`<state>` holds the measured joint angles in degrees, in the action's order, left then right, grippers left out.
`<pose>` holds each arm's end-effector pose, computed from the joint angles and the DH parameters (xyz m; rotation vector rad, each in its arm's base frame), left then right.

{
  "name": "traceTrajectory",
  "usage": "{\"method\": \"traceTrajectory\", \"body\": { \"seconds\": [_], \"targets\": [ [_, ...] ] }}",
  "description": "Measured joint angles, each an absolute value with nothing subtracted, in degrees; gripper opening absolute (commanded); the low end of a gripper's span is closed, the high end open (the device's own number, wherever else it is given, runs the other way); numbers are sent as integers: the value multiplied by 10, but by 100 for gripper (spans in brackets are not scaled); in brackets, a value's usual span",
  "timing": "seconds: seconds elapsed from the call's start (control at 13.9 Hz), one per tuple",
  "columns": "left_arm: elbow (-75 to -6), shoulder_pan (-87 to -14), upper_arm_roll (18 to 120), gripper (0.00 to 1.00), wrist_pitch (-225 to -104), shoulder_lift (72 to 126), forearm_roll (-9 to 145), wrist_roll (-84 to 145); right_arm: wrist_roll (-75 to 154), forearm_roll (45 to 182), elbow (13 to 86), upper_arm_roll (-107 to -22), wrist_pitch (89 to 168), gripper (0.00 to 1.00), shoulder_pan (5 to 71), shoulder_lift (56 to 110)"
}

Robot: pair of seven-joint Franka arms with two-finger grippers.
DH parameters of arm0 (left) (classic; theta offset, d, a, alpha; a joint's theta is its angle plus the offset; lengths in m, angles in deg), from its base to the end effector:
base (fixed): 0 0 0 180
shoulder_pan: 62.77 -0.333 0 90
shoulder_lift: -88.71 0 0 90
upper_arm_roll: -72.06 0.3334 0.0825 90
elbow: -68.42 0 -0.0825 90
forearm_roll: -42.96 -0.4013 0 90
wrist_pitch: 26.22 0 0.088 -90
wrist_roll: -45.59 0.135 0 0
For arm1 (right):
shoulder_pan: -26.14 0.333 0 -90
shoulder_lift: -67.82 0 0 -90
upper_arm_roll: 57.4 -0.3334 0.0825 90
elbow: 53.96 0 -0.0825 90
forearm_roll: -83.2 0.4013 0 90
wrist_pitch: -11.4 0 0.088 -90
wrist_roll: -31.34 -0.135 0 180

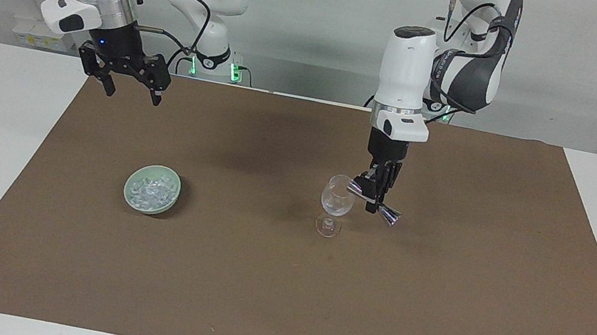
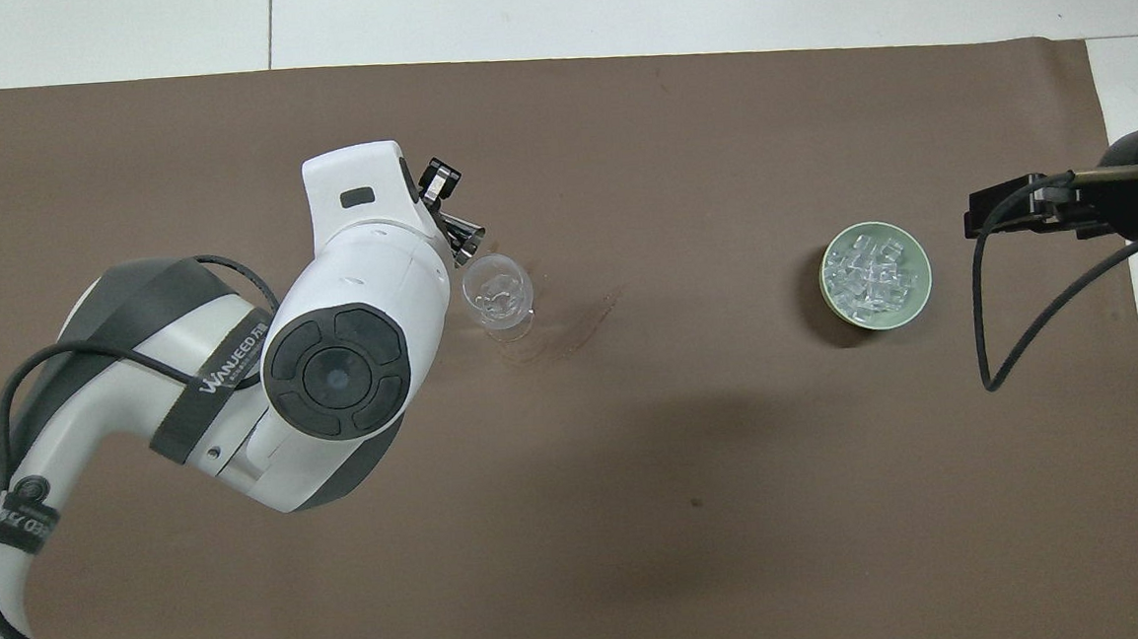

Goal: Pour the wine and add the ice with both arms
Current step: 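Tilt the bottle with the left gripper to pour into the clear glass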

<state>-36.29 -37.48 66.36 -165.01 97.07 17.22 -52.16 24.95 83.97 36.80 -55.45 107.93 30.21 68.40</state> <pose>0.5812 -0.3341 0.4885 2.5266 1.2152 0.7326 0.5884 0.0235 0.6122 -3.1165 0.1176 -0.1395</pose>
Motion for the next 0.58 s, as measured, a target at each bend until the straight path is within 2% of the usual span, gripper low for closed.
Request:
{"method": "traceTrajectory", "body": {
  "seconds": [0.58],
  "targets": [
    [-357,-375,664,0,-1650,979,159,-522,249,840,368,-554,1079,100,302,684]
  ]
}}
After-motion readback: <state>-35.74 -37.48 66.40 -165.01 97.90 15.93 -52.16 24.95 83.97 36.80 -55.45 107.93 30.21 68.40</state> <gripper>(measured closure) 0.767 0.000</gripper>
